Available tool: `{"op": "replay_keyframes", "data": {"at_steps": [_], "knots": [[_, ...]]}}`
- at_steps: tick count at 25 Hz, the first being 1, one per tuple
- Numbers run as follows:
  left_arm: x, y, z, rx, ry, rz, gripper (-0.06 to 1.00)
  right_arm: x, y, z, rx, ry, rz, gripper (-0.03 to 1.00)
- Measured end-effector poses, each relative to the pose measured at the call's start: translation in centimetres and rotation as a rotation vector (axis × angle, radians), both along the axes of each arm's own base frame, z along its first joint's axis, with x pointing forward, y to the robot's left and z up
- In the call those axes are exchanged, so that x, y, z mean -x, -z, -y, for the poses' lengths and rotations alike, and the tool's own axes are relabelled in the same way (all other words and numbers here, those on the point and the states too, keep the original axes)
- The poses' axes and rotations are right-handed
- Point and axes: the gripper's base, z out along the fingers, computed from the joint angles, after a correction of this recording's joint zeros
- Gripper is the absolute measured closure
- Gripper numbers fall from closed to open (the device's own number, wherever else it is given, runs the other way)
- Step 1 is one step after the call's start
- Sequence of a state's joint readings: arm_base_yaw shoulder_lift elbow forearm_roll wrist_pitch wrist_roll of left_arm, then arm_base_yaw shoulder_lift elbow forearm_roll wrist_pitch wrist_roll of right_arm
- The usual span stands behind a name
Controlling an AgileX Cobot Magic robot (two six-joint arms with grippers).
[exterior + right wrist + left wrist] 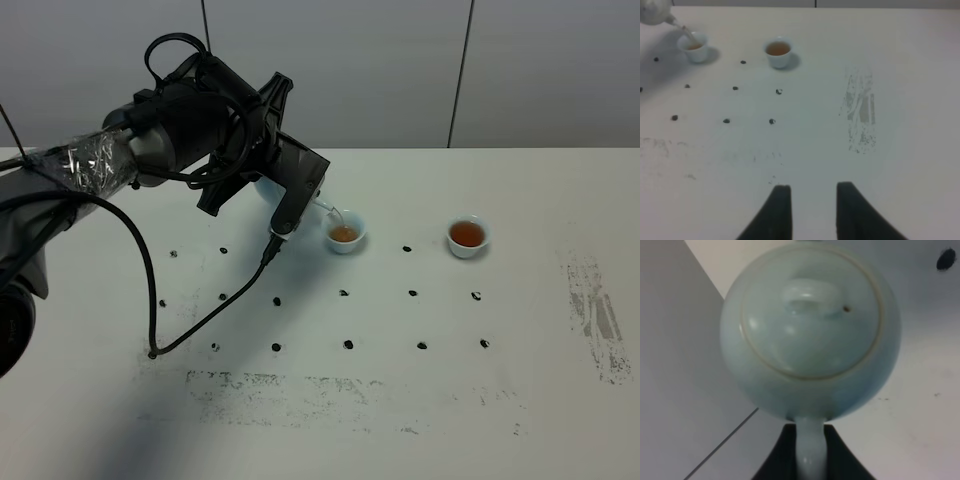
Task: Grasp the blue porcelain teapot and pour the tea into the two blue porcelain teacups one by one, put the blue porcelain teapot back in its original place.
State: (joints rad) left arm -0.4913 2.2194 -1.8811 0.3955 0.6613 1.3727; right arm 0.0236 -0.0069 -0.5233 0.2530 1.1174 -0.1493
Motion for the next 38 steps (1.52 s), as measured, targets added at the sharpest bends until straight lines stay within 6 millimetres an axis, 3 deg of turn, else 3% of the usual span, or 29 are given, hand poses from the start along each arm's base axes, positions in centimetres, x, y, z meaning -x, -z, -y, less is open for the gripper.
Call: {"op": "replay_keyframes", "data": {"at_steps": [38], "knots": [[-0.01, -0.25, 0.43, -0.057, 0.045, 0.046, 0.87, 0.0, 0.0, 0.0, 0.0, 0.0, 0.0, 0.76]]}}
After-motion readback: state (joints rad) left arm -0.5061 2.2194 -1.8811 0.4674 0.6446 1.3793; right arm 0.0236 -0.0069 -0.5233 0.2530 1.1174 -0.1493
